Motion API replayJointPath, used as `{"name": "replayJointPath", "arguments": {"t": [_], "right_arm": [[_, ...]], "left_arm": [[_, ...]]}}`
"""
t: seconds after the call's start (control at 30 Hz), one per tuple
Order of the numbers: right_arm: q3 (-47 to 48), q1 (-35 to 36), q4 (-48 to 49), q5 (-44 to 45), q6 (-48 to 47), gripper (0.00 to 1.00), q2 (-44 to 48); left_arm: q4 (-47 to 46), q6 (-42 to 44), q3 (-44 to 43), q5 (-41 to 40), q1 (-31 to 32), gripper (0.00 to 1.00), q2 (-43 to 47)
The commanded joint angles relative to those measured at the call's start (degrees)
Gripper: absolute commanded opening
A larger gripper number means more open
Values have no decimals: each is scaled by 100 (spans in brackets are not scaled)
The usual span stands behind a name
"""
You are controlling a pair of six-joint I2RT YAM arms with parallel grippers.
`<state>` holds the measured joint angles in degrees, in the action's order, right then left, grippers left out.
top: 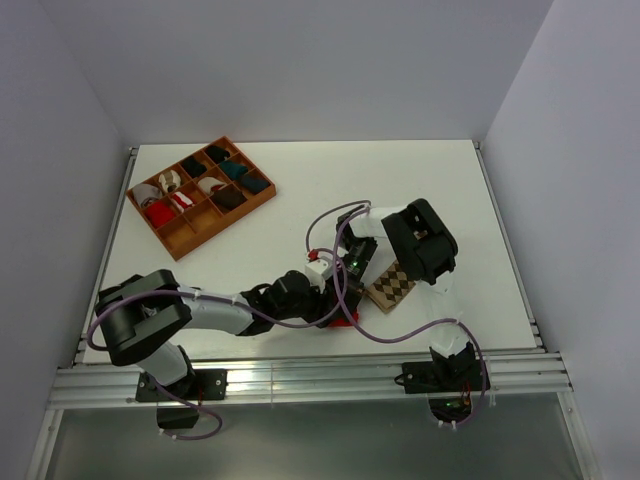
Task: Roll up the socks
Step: Roll the sock at the center of the board.
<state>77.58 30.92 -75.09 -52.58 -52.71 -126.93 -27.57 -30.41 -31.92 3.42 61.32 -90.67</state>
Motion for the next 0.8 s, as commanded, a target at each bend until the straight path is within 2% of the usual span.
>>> {"name": "replayJointPath", "arguments": {"t": [0.0, 0.1, 0.13, 0.2, 0.23, 0.37, 0.4, 0.57, 0.77], "right_arm": [[64, -77, 310, 239, 15, 17, -42], [-76, -86, 696, 388, 251, 17, 151], [-198, -86, 845, 476, 444, 17, 221], [-392, -86, 1250, 660, 603, 23, 467], [-436, -77, 1373, 722, 752, 26, 546], [-577, -86, 1821, 942, 1034, 46, 1011], [-630, -86, 1901, 1021, 1104, 48, 1100], [-771, -95, 2322, 1337, 1438, 55, 1679], [-894, -235, 2744, 1909, 1939, 56, 2075]], "left_arm": [[-38, 159, -191, 211, 3, 43, -134], [129, 106, -305, 343, 12, 26, -257], [190, 71, -341, 352, 12, 17, -284], [427, -17, -481, 361, 12, 9, -354], [524, -69, -534, 352, 12, 1, -381], [1226, -438, -824, 98, 12, 0, -565], [1298, -465, -877, 89, 12, 0, -609], [2018, -807, -1061, -279, 12, 0, -715], [2387, -1089, -1211, -316, 12, 0, -829]]}}
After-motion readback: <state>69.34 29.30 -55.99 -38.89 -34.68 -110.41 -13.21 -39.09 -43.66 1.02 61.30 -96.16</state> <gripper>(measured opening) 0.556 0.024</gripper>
